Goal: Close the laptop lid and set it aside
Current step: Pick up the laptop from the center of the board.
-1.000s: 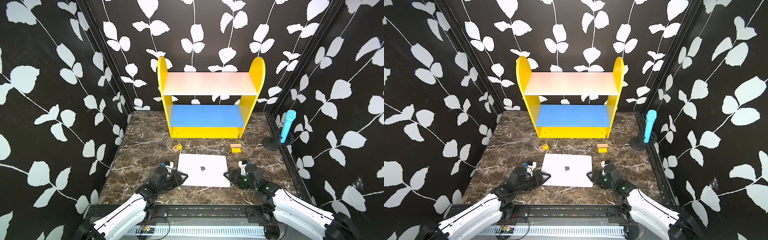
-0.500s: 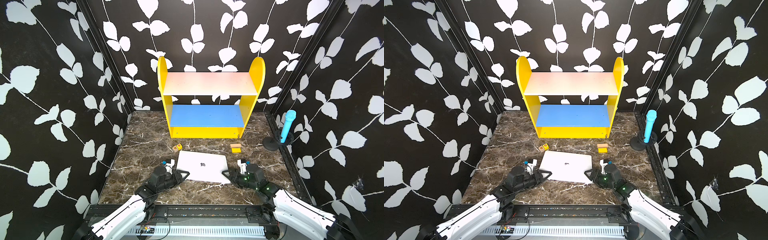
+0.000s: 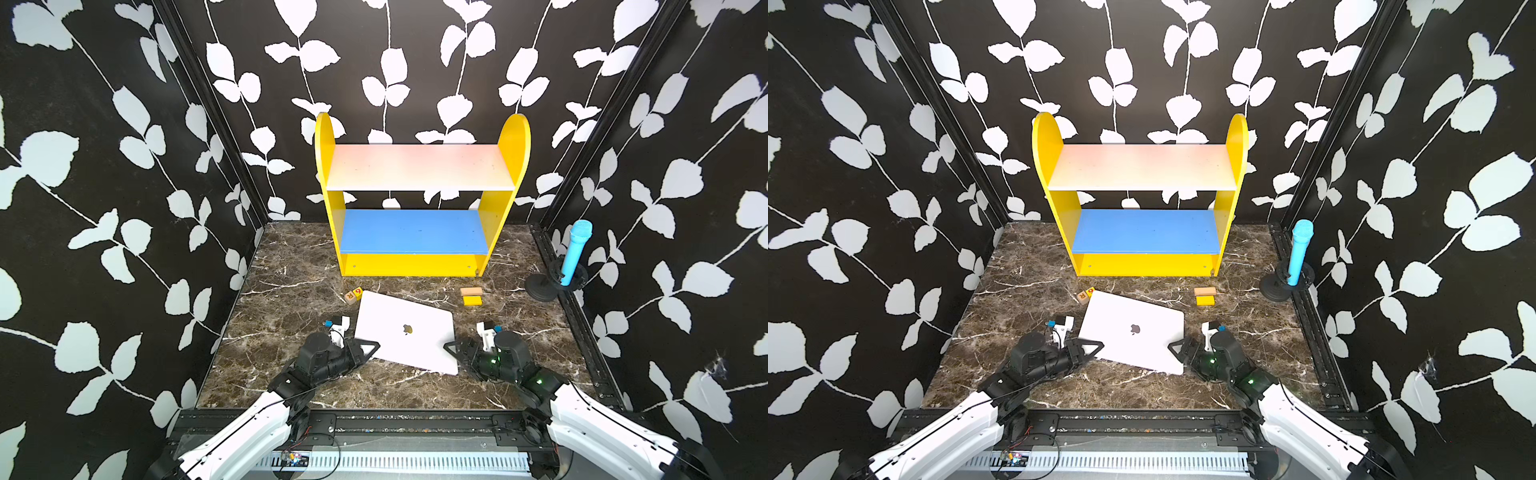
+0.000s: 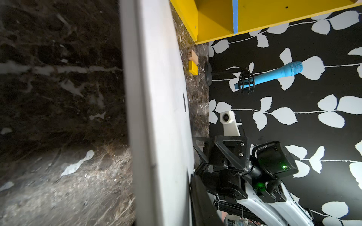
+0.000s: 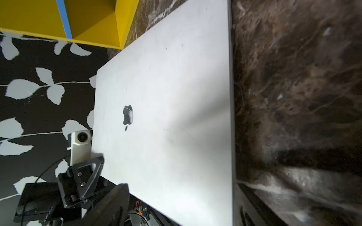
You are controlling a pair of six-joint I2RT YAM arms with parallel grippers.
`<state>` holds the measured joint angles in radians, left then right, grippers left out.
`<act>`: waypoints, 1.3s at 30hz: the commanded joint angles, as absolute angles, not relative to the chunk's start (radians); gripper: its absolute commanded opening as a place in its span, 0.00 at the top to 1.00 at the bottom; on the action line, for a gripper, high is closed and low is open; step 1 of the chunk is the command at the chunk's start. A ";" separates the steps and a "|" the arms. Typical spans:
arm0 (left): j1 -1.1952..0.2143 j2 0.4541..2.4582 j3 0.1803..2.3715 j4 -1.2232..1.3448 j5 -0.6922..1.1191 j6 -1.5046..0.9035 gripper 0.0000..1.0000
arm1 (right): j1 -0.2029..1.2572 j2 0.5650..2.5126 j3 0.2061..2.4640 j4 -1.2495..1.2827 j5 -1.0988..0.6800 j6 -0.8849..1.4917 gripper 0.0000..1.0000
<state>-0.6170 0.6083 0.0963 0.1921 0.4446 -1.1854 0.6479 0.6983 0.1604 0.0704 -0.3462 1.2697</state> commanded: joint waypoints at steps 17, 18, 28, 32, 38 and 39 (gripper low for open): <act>-0.624 0.495 0.063 0.272 0.340 -1.329 1.00 | 0.651 0.765 0.075 0.260 -0.233 1.350 0.10; -0.623 0.487 0.054 0.285 0.333 -1.350 1.00 | 0.652 0.783 0.074 0.280 -0.239 1.352 0.10; -0.623 0.362 0.018 0.282 0.272 -1.460 1.00 | 0.652 1.047 0.103 0.511 -0.348 1.366 0.12; -0.623 0.324 0.011 0.248 0.266 -1.466 1.00 | 0.652 1.151 0.114 0.613 -0.374 1.370 0.18; -0.623 0.299 -0.001 0.230 0.267 -1.468 1.00 | 0.653 1.268 0.152 0.729 -0.414 1.404 0.27; -0.623 0.296 0.000 0.227 0.267 -1.469 1.00 | 0.653 1.283 0.155 0.749 -0.417 1.409 0.29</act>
<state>-0.6212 0.3283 0.0097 0.1081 0.2703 -1.4700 0.6479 1.2549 0.1360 0.6632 -0.3889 1.3911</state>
